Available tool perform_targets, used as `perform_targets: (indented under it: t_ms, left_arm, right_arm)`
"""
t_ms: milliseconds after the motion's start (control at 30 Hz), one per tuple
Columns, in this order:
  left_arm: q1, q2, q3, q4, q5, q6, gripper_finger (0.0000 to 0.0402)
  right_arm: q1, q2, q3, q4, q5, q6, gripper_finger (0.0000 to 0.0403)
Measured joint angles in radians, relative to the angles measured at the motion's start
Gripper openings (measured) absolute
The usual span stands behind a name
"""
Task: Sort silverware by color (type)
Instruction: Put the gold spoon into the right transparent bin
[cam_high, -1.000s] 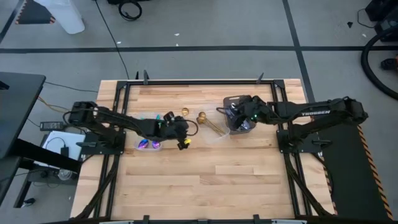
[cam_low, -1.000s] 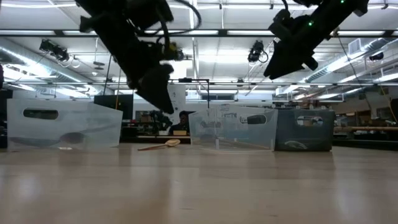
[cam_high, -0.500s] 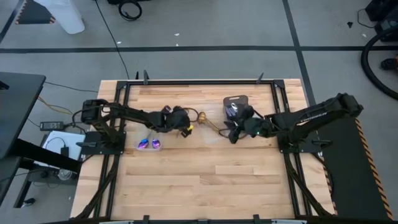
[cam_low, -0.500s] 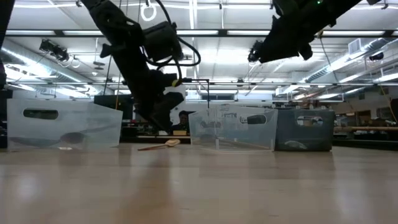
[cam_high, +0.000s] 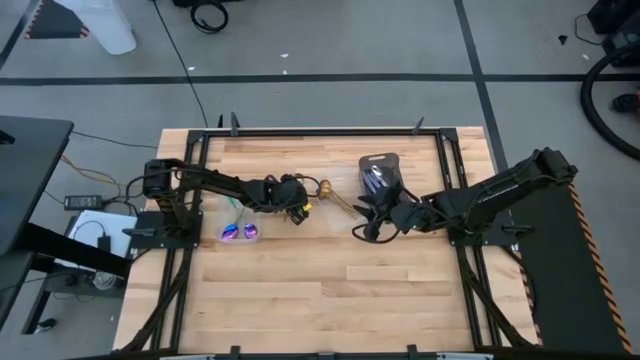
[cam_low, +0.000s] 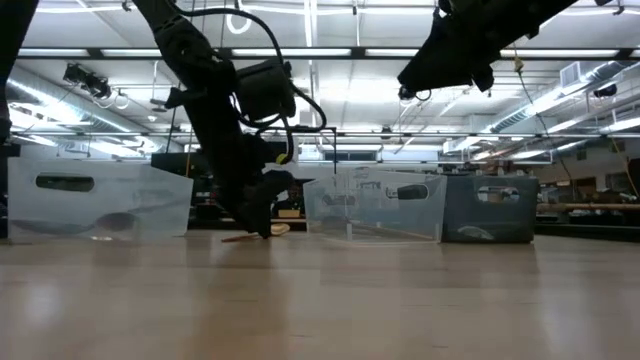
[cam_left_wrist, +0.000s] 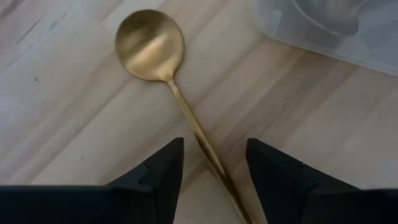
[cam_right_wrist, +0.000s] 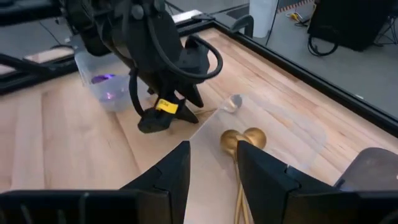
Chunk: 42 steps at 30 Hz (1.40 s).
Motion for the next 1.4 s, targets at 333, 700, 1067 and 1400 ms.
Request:
perform_targets:
  t_ms: [333,700,1067,1400]
  left_arm:
    - [-0.013,0.013,0.001,-0.008,0.021,-0.031,0.0111]
    - [-0.005,0.013,0.001,-0.017,0.069,-0.060,0.0020]
    - [-0.014,-0.090,-0.006,-0.022,0.040,-0.043,0.0019]
    - [-0.024,-0.209,-0.003,-0.030,-0.039,0.031,0.0019]
  right_arm:
    - [0.000,0.004,0.000,0.044,-0.002,-0.040,0.0141]
    - [0.000,0.004,0.000,0.043,-0.011,-0.041,0.0141]
    - [0.000,0.003,0.000,0.041,-0.019,-0.083,0.0141]
    - [0.000,0.003,0.000,0.104,-0.027,-0.101,0.0141]
